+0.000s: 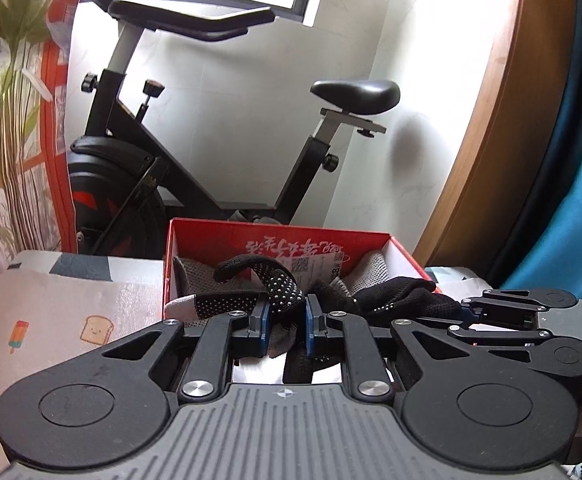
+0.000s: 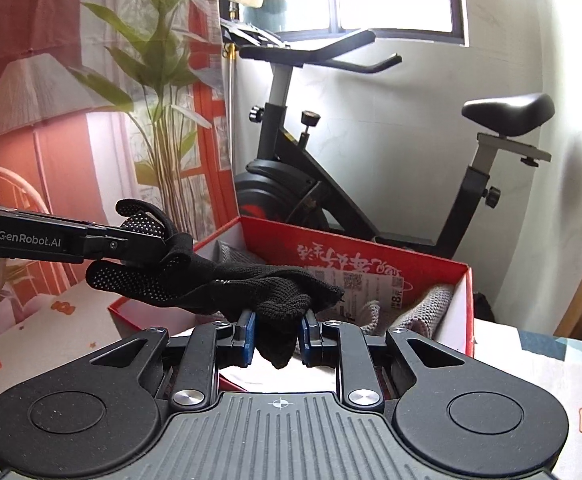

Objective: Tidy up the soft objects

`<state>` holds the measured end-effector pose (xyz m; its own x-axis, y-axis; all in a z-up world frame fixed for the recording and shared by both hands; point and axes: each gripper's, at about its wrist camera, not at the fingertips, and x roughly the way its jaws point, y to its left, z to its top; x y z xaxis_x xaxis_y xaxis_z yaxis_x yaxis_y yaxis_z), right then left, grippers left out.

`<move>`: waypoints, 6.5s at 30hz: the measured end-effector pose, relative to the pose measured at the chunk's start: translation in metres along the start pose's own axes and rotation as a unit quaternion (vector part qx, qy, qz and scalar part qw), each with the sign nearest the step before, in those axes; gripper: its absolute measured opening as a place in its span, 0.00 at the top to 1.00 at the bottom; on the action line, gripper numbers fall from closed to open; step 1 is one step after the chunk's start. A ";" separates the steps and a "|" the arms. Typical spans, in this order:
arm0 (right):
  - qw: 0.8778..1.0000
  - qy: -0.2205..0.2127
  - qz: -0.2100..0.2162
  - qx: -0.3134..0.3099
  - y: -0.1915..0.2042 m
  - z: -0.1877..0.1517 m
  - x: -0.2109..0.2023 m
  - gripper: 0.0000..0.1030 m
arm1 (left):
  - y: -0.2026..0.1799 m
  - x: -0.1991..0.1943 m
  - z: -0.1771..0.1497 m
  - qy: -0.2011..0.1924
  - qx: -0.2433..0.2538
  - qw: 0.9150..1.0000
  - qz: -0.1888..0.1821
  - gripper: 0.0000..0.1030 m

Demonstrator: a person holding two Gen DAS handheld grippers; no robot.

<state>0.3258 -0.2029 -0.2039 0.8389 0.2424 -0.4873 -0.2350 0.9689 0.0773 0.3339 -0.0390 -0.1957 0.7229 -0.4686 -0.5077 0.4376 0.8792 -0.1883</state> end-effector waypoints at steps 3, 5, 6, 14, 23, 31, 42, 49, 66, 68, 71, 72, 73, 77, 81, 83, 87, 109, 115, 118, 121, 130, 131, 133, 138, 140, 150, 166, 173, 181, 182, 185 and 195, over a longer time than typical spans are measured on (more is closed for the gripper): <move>0.999 0.029 -0.002 0.015 -0.012 -0.007 0.024 0.82 | 0.009 0.021 -0.003 0.022 -0.011 1.000 0.002 0.83; 0.999 0.048 -0.001 0.027 -0.019 -0.012 0.036 0.81 | 0.011 0.032 -0.004 0.034 -0.010 0.999 0.007 0.83; 0.998 0.057 -0.002 0.032 -0.022 -0.013 0.042 0.81 | 0.013 0.036 -0.005 0.040 -0.009 0.999 0.010 0.82; 0.992 0.103 -0.023 0.065 -0.037 -0.020 0.064 0.81 | 0.017 0.052 -0.005 0.060 0.006 0.998 0.030 0.79; 0.988 0.113 -0.061 0.087 -0.048 -0.020 0.064 0.80 | 0.017 0.043 -0.003 0.046 0.013 0.998 0.047 0.64; 0.988 0.106 -0.084 0.070 -0.047 -0.014 0.052 0.68 | 0.012 0.031 -0.002 0.033 0.024 0.998 0.055 0.56; 0.994 0.045 -0.062 0.078 -0.032 -0.003 0.002 0.00 | 0.002 -0.018 -0.010 0.003 0.041 0.998 0.051 0.43; 0.995 0.031 -0.046 0.086 -0.013 -0.012 -0.028 0.00 | 0.003 -0.054 -0.026 -0.008 0.019 0.999 0.042 0.06; 0.983 -0.061 -0.041 0.165 -0.006 -0.110 -0.102 0.00 | 0.008 -0.108 -0.109 -0.016 -0.035 0.998 0.053 0.00; 0.980 -0.068 -0.046 0.182 -0.007 -0.125 -0.107 0.00 | 0.006 -0.108 -0.120 -0.013 -0.036 0.998 0.053 0.00; 0.979 -0.064 -0.058 0.184 -0.002 -0.145 -0.112 0.00 | 0.006 -0.108 -0.135 -0.006 -0.048 0.997 0.057 0.00; 0.980 -0.059 -0.058 0.183 0.001 -0.150 -0.112 0.00 | 0.007 -0.108 -0.139 -0.005 -0.053 0.997 0.058 0.00; 0.980 -0.053 -0.052 0.183 0.003 -0.156 -0.113 0.00 | 0.008 -0.108 -0.144 -0.005 -0.058 0.996 0.060 0.00; 0.983 -0.055 -0.062 0.162 0.018 -0.175 -0.118 0.00 | 0.010 -0.110 -0.161 0.001 -0.066 0.995 0.069 0.00; 0.987 -0.043 -0.084 0.127 0.033 -0.191 -0.116 0.00 | 0.014 -0.110 -0.174 0.006 -0.071 0.995 0.074 0.00; 0.988 -0.034 -0.090 0.118 0.037 -0.196 -0.112 0.00 | 0.015 -0.109 -0.177 0.010 -0.076 0.994 0.077 0.00; 0.990 -0.010 -0.087 0.111 0.042 -0.200 -0.101 0.00 | 0.015 -0.105 -0.180 0.015 -0.076 0.994 0.077 0.00; 0.986 0.058 -0.089 0.130 0.028 -0.213 -0.073 0.01 | 0.011 -0.064 -0.189 0.078 -0.092 0.992 0.025 0.05; 0.985 0.065 -0.079 0.135 0.023 -0.216 -0.066 0.01 | 0.003 -0.039 -0.193 0.108 -0.093 0.990 0.009 0.23; 0.987 0.061 -0.076 0.132 0.022 -0.217 -0.066 0.01 | 0.004 -0.032 -0.191 0.102 -0.111 0.989 -0.002 0.29; 0.987 0.061 -0.075 0.126 0.023 -0.217 -0.066 0.01 | 0.002 -0.024 -0.188 0.102 -0.109 0.989 -0.001 0.34; 0.989 0.060 -0.074 0.113 0.026 -0.218 -0.064 0.00 | -0.014 -0.005 -0.181 0.101 -0.077 0.992 0.009 0.34; 0.989 0.060 -0.073 0.114 0.026 -0.218 -0.064 0.00 | -0.016 -0.004 -0.180 0.102 -0.073 0.992 0.014 0.37; 0.989 0.058 -0.071 0.116 0.026 -0.218 -0.065 0.00 | -0.019 -0.004 -0.181 0.107 -0.064 0.992 0.028 0.64; 0.988 0.054 -0.059 0.132 0.021 -0.218 -0.067 0.00 | -0.015 -0.014 -0.186 0.106 -0.069 0.992 0.029 0.83; 0.988 0.054 -0.054 0.134 0.021 -0.218 -0.068 0.01 | -0.014 -0.019 -0.188 0.106 -0.068 0.992 0.030 0.84; 0.988 0.064 -0.033 0.140 0.030 -0.215 -0.074 0.10 | -0.003 -0.041 -0.199 0.106 -0.080 0.990 0.042 0.85; 0.991 0.080 -0.040 0.102 0.043 -0.216 -0.073 0.10 | 0.002 -0.045 -0.202 0.103 -0.087 0.989 0.057 0.85; 0.988 0.079 -0.022 0.128 0.039 -0.213 -0.075 0.19 | 0.000 -0.044 -0.203 0.102 -0.083 0.990 0.059 0.85; 0.988 0.075 -0.018 0.136 0.038 -0.210 -0.079 0.31 | 0.000 -0.044 -0.204 0.101 -0.084 0.990 0.059 0.85; 0.988 0.072 -0.014 0.138 0.039 -0.210 -0.080 0.31 | 0.000 -0.044 -0.204 0.101 -0.084 0.990 0.059 0.85; 0.989 0.064 -0.003 0.136 0.042 -0.207 -0.082 0.31 | 0.001 -0.044 -0.204 0.101 -0.084 0.990 0.059 0.85; 0.992 0.082 -0.047 0.085 0.051 -0.211 -0.078 0.31 | 0.001 -0.044 -0.204 0.101 -0.084 0.990 0.059 0.85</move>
<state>0.1455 -0.1832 -0.3454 0.7590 0.1524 -0.6330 -0.0614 0.9847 0.1634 0.1930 -0.0003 -0.3453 0.6343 -0.3505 -0.6891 0.2492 0.9364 -0.2470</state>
